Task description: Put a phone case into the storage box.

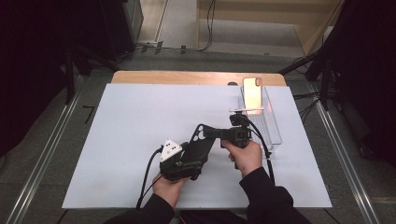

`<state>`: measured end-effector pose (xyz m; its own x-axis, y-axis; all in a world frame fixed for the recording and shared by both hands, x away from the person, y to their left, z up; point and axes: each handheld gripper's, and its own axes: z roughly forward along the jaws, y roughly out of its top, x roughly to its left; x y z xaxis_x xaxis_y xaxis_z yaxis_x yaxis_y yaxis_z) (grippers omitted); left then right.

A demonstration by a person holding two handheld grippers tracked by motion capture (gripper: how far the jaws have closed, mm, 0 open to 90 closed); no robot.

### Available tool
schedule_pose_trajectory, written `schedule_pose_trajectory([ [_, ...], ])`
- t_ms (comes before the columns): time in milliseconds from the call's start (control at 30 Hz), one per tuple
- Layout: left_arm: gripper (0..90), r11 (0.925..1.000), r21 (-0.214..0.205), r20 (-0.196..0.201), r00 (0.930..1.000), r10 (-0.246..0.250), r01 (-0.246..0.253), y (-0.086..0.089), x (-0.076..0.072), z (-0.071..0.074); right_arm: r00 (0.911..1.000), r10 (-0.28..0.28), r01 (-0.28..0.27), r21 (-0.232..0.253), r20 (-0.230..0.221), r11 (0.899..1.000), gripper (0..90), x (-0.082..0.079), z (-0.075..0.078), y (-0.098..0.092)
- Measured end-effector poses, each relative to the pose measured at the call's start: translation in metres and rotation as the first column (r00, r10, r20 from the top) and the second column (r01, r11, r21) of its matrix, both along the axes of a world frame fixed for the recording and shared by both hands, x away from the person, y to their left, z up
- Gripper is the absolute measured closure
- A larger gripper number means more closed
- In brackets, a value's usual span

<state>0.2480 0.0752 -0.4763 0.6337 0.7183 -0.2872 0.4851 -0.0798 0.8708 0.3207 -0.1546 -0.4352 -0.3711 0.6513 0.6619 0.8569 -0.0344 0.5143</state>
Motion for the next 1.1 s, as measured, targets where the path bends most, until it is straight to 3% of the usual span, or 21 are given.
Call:
schedule_pose_trajectory([
  [233,14.5,0.9997,-0.023,-0.002,0.9999,-0.011,0.01,-0.002,-0.001,0.0,0.9994,0.018,-0.016,0.097,-0.029,0.995,73.0,0.0,0.003,-0.005],
  [300,14.2,0.9993,-0.031,-0.017,0.9997,-0.02,0.02,-0.002,0.0,0.0,0.9992,0.024,-0.02,0.105,-0.031,0.994,74.4,0.0,0.006,-0.006],
  [467,13.6,0.999,-0.03,-0.009,0.9994,-0.032,0.032,-0.002,0.0,0.003,0.9988,0.036,-0.031,0.126,-0.034,0.992,75.9,-0.002,0.01,-0.006],
  [533,13.2,0.9984,-0.034,-0.029,0.9985,-0.046,0.045,-0.002,0.002,0.005,0.9985,0.044,-0.04,0.129,-0.032,0.991,76.9,-0.002,0.012,-0.006],
  [600,13.7,0.9956,-0.068,-0.058,0.996,-0.068,0.064,0.002,0.004,0.007,0.999,0.044,-0.042,0.105,-0.013,0.994,77.1,-0.004,0.015,-0.005],
  [667,13.0,0.9959,-0.07,-0.079,0.9949,-0.062,0.057,0.004,0.006,0.011,0.9988,0.049,-0.047,0.111,-0.008,0.993,77.2,-0.004,0.017,-0.006],
  [767,13.1,0.9978,-0.029,-0.108,0.9922,-0.062,0.059,0.005,0.008,0.016,0.999,0.044,-0.045,0.108,0.01,0.993,77.1,-0.004,0.019,-0.008],
  [900,13.3,0.9951,-0.013,-0.131,0.9864,-0.099,0.098,0.007,0.011,0.025,0.9975,0.043,-0.045,0.044,0.056,0.998,77.1,-0.007,0.025,-0.009],
  [1000,13.3,0.9914,0.0,-0.179,0.9754,-0.129,0.131,0.008,0.015,0.03,0.9933,0.051,-0.052,0.007,0.103,0.999,77.1,-0.011,0.03,-0.009],
  [1100,13.4,0.9873,0.007,-0.193,0.9689,-0.155,0.159,0.011,0.017,0.035,0.9872,0.055,-0.053,-0.017,0.15,0.998,77.0,-0.014,0.034,-0.009],
])
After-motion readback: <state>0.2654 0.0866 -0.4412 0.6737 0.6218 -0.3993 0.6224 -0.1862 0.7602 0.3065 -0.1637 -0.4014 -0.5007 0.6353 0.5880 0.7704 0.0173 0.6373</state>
